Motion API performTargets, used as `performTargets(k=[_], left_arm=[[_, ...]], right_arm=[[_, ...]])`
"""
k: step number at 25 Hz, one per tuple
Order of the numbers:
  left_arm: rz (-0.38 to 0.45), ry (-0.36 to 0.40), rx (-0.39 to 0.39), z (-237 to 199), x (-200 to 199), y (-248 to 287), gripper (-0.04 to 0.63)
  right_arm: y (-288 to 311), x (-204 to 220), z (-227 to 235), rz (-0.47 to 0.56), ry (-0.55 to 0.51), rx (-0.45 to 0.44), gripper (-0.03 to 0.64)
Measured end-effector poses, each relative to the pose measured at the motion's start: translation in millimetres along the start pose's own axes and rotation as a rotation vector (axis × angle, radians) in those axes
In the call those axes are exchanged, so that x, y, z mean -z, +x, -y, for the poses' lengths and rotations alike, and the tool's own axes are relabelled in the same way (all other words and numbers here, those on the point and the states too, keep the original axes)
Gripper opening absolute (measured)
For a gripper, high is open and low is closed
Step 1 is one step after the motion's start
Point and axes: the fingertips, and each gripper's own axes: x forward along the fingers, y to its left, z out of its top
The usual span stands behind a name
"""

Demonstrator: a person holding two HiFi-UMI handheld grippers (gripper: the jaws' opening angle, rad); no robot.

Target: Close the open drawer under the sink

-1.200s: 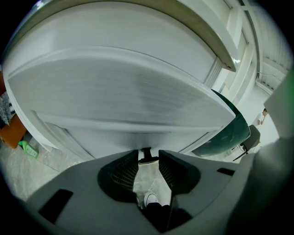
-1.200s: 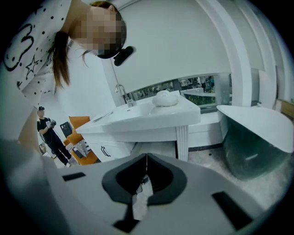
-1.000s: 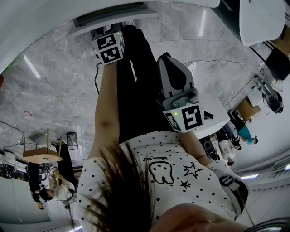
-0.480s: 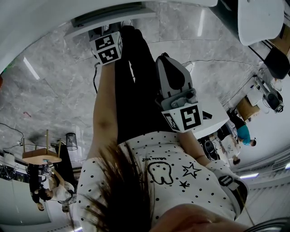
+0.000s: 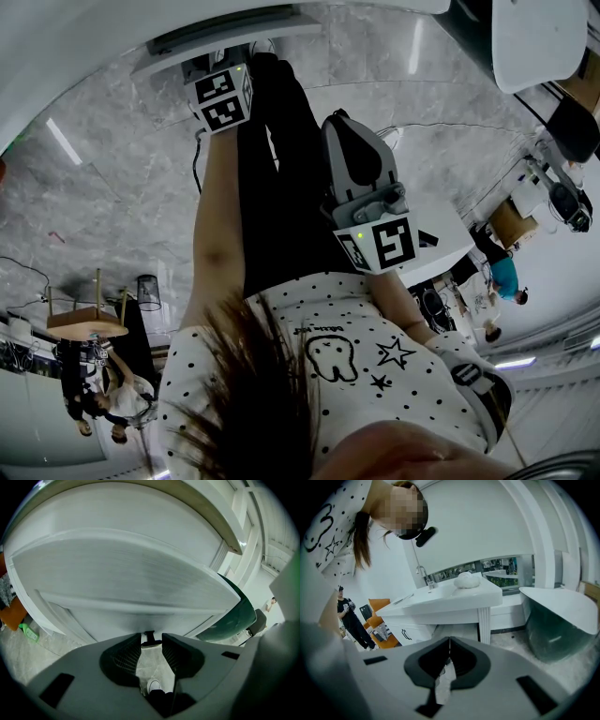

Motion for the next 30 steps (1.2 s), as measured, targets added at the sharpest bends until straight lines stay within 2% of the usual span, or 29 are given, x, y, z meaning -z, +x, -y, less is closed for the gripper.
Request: performTargets(k=[30], left_arm=[[0.033, -0.004, -0.011, -4.4, -23.4, 13.8, 0.141]], right_arm=[[-0.5, 0.8, 7.8, 0.000, 0.014, 0.028, 0.015]])
